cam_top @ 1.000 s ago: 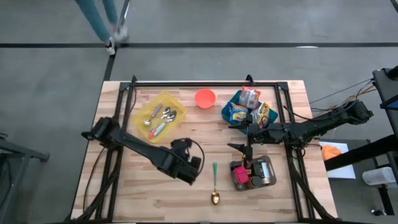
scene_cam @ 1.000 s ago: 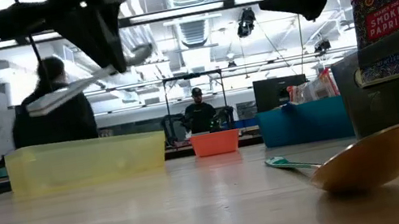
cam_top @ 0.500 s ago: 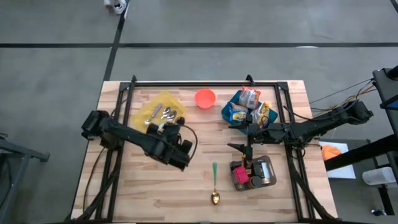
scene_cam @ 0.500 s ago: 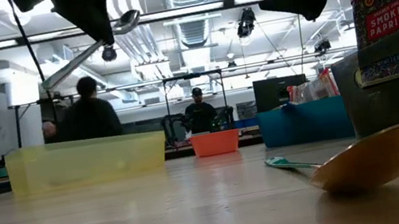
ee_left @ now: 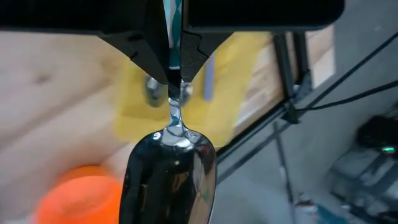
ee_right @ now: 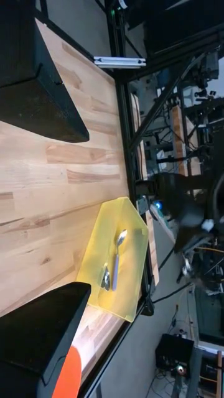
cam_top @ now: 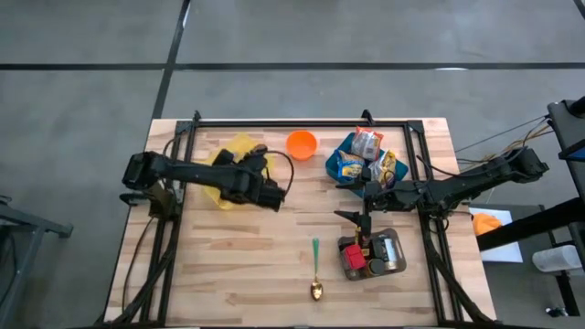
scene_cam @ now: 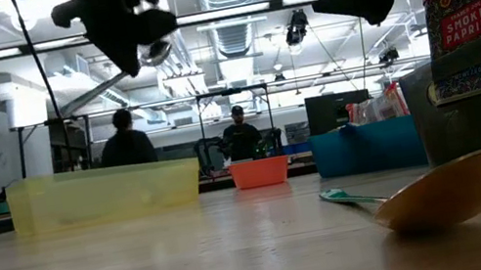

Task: Pick & Place Food Item
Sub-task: Put the blue patterned spoon into the yellow bin

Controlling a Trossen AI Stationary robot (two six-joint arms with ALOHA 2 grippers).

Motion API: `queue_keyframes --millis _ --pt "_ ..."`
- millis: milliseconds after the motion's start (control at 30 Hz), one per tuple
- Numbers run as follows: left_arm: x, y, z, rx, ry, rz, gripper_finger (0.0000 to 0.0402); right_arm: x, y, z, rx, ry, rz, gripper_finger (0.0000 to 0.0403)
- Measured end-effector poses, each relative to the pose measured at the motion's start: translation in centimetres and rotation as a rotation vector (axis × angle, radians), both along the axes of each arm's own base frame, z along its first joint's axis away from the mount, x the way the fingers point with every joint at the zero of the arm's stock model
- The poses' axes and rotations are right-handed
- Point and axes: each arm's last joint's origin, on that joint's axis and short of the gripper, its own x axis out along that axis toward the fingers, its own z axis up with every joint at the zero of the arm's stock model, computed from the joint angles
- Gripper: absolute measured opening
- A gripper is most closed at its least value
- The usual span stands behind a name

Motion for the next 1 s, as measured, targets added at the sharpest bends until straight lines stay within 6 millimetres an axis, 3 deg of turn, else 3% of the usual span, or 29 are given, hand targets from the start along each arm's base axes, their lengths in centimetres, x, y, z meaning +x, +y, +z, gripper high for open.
queue_keyframes --millis 367,533,1000 --pt "-1.7 5.7 -5.1 0.000 0.156 0.163 0.0011 0.0 0.0 0.0 0.000 0.000 0.000 0.0381" --pt "-2.1 7.4 -7.6 -0.053 0.196 0.153 0.0011 0.0 0.0 0.0 0.000 0.000 0.000 0.0381" --pt "-3.4 9.0 -12.0 -0.214 0.180 0.161 0.0011 0.0 0.0 0.0 0.000 0.000 0.000 0.0381"
